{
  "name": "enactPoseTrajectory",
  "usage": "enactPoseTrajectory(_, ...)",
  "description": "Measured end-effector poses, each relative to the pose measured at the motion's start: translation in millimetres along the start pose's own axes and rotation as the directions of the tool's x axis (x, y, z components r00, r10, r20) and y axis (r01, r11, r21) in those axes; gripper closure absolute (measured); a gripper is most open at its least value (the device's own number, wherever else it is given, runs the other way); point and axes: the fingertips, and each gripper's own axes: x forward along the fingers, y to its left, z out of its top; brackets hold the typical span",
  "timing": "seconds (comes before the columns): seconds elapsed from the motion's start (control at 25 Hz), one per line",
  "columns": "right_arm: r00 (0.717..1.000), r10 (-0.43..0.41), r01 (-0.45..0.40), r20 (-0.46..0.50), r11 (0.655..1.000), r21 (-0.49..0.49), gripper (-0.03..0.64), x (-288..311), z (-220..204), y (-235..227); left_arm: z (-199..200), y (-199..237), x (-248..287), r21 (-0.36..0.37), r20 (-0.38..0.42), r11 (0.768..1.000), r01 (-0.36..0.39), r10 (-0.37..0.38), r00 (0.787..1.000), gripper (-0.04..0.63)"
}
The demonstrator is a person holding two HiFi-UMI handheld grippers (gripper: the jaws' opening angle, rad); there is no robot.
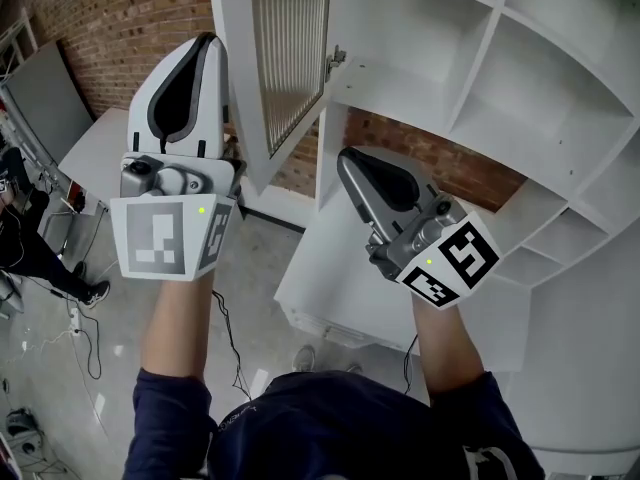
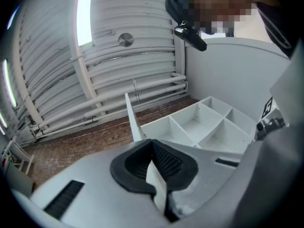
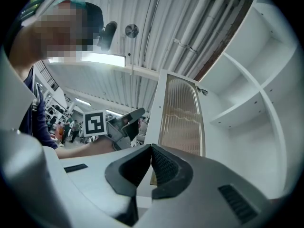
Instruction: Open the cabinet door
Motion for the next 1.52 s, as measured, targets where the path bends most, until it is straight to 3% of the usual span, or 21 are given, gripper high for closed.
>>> enactPoseTrajectory(0.2, 0.999, -0.040, 0.040, -0.001, 0.999, -0.001, 0.597, -32.9, 3.2, -10.5, 8.9, -53.6, 0.0, -0.067, 0.024, 0.994, 0.087, -0.085, 0.996, 0.588)
enactPoseTrajectory(0.44, 0.994, -0.110, 0.110, -0.020, 0.994, -0.004, 0.597, -78.8, -0.6, -28.1, -43.3, -140.2, -3.4, -0.188, -0.076, 0.956, 0.224, -0.242, 0.967, 0.588)
enactPoseTrajectory(0.64, 0.982, -0.183, 0.183, -0.047, 0.983, -0.002, 0.597, -113.0, -5.5, -42.4, -63.5, -209.2, -5.5, -0.309, -0.076, 0.888, 0.340, -0.379, 0.922, 0.588)
enactPoseTrajectory(0.76, 0.972, -0.225, 0.226, -0.062, 0.974, 0.007, 0.597, -135.0, -9.3, -51.0, -78.9, -242.3, -9.2, -0.370, -0.117, 0.854, 0.365, -0.433, 0.894, 0.588)
enactPoseTrajectory(0.92, 0.958, -0.273, 0.276, -0.088, 0.961, 0.019, 0.597, -158.5, -19.5, -61.1, -90.1, -276.7, -13.4, -0.428, -0.092, 0.801, 0.418, -0.499, 0.862, 0.588)
enactPoseTrajectory(1.52, 0.887, -0.412, 0.432, -0.207, 0.900, 0.057, 0.597, -211.0, -75.4, -96.9, -160.1, -341.6, -38.3, -0.583, -0.125, 0.670, 0.460, -0.633, 0.764, 0.588)
